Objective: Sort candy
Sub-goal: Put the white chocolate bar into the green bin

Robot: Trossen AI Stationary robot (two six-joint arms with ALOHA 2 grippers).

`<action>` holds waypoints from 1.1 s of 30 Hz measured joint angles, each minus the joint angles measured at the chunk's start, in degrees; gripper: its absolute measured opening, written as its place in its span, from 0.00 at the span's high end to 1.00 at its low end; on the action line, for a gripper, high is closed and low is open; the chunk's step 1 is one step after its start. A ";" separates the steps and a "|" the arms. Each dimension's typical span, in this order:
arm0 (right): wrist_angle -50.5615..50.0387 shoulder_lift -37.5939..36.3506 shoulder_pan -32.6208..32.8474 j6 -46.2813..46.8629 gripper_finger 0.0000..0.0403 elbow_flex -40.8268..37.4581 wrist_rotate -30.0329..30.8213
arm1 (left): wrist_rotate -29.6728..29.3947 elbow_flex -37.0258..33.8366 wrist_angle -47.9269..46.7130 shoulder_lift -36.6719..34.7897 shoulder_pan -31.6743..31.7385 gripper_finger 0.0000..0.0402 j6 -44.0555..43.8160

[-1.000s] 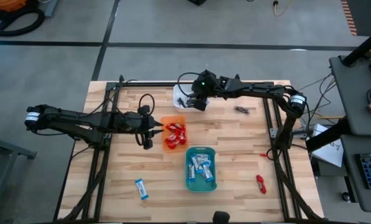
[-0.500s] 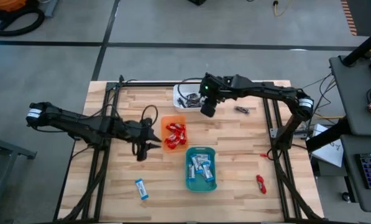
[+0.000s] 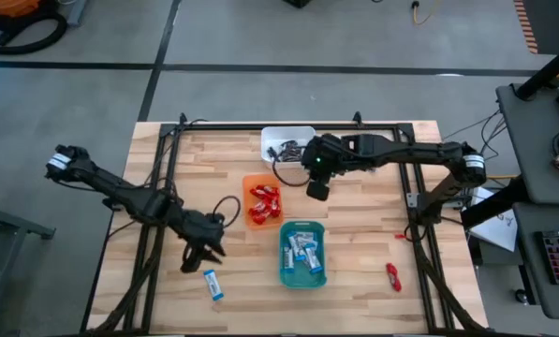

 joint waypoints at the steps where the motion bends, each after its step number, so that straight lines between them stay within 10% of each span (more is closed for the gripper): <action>1: 0.11 -0.32 0.61 0.30 0.80 -0.29 0.00 | 0.67 0.00 -0.02 0.39 -1.09 0.77 -1.00; 20: 1.77 -1.87 4.05 3.36 0.80 -3.06 0.15 | 0.65 0.04 0.01 18.42 -12.34 0.53 -1.69; 33: 1.77 -1.86 4.05 3.34 0.80 -3.08 0.11 | -12.78 3.68 -3.90 29.89 -17.41 0.44 6.73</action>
